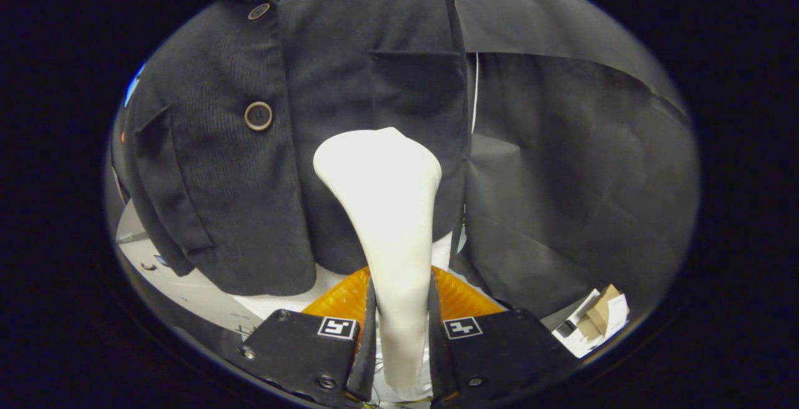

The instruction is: Iron the clothes twice with a garment steamer, once on the left side and once on the right side.

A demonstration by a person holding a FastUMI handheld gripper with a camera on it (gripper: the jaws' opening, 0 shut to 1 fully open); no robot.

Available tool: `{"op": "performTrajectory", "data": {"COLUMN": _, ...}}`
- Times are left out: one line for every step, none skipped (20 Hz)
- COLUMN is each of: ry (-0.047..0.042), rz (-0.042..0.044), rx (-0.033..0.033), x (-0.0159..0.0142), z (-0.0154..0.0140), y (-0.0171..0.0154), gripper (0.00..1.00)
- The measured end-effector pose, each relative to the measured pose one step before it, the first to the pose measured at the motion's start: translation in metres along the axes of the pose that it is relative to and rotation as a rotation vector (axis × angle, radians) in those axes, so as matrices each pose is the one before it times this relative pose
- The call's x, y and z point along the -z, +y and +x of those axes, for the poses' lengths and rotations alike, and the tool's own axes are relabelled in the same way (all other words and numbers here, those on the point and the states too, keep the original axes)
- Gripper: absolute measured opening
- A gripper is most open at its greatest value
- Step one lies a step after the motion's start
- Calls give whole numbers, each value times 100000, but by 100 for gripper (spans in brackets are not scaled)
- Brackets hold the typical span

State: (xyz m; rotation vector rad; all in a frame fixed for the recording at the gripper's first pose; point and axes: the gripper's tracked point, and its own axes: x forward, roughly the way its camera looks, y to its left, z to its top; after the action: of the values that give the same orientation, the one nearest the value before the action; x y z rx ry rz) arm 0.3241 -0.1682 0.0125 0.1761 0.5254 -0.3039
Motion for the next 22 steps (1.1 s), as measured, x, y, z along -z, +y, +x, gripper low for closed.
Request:
{"op": "performTrajectory", "data": {"ry": 1038, "rz": -35, "rx": -56, "x": 242, "z": 40, "y": 32, "gripper": 38}}
{"op": "performTrajectory", "data": {"ry": 927, "rz": 6, "rx": -160, "x": 82, "z": -42, "y": 20, "gripper": 38}}
{"op": "performTrajectory", "data": {"ry": 659, "rz": -22, "rx": -259, "x": -134, "z": -70, "y": 8, "gripper": 38}}
{"op": "performTrajectory", "data": {"ry": 759, "rz": -484, "rx": -121, "x": 37, "z": -4, "y": 1, "gripper": 38}}
{"op": "performTrajectory", "data": {"ry": 736, "rz": -271, "rx": 33, "x": 85, "z": -9, "y": 8, "gripper": 38}}
{"op": "performTrajectory", "data": {"ry": 808, "rz": -202, "rx": -20, "x": 19, "z": 1, "y": -4, "gripper": 38}}
{"op": "performTrajectory", "data": {"ry": 899, "rz": -222, "rx": -167, "x": 217, "z": 114, "y": 2, "gripper": 38}}
{"op": "performTrajectory", "data": {"ry": 906, "rz": -421, "rx": -143, "x": 96, "z": -19, "y": 6, "gripper": 38}}
{"op": "performTrajectory", "data": {"ry": 1069, "rz": -49, "rx": -285, "x": 94, "z": -24, "y": -97, "gripper": 37}}
{"op": "performTrajectory", "data": {"ry": 988, "rz": 26, "rx": -487, "x": -64, "z": 30, "y": 57, "gripper": 37}}
{"op": "performTrajectory", "data": {"ry": 859, "rz": -84, "rx": -132, "x": 41, "z": -91, "y": -93, "gripper": 37}}
{"op": "performTrajectory", "data": {"ry": 424, "rz": -143, "rx": 132, "x": -107, "z": -38, "y": -45, "gripper": 38}}
{"op": "performTrajectory", "data": {"ry": 504, "rz": -138, "rx": -66, "x": -115, "z": -58, "y": 1, "gripper": 38}}
{"op": "performTrajectory", "data": {"ry": 496, "rz": 92, "rx": -29, "x": 374, "z": 114, "y": 50, "gripper": 37}}
{"op": "performTrajectory", "data": {"ry": 439, "rz": 255, "rx": -122, "x": 97, "z": 80, "y": 20, "gripper": 37}}
{"op": "performTrajectory", "data": {"ry": 225, "rz": 376, "rx": -45, "x": -80, "z": -21, "y": -61, "gripper": 38}}
{"op": "performTrajectory", "data": {"ry": 66, "rz": 497, "rx": 20, "x": 22, "z": -11, "y": 9, "gripper": 38}}
{"op": "performTrajectory", "data": {"ry": 105, "rz": 545, "rx": -80, "x": -60, "z": -32, "y": -9, "gripper": 38}}
{"op": "performTrajectory", "data": {"ry": 6, "rz": 579, "rx": -84, "x": -38, "z": -42, "y": -4, "gripper": 38}}
{"op": "performTrajectory", "data": {"ry": -93, "rz": 558, "rx": 92, "x": 72, "z": 11, "y": -81, "gripper": 38}}
{"op": "performTrajectory", "data": {"ry": -200, "rz": 760, "rx": 117, "x": -36, "z": 11, "y": 4, "gripper": 38}}
{"op": "performTrajectory", "data": {"ry": -334, "rz": 929, "rx": -70, "x": -148, "z": -106, "y": -16, "gripper": 38}}
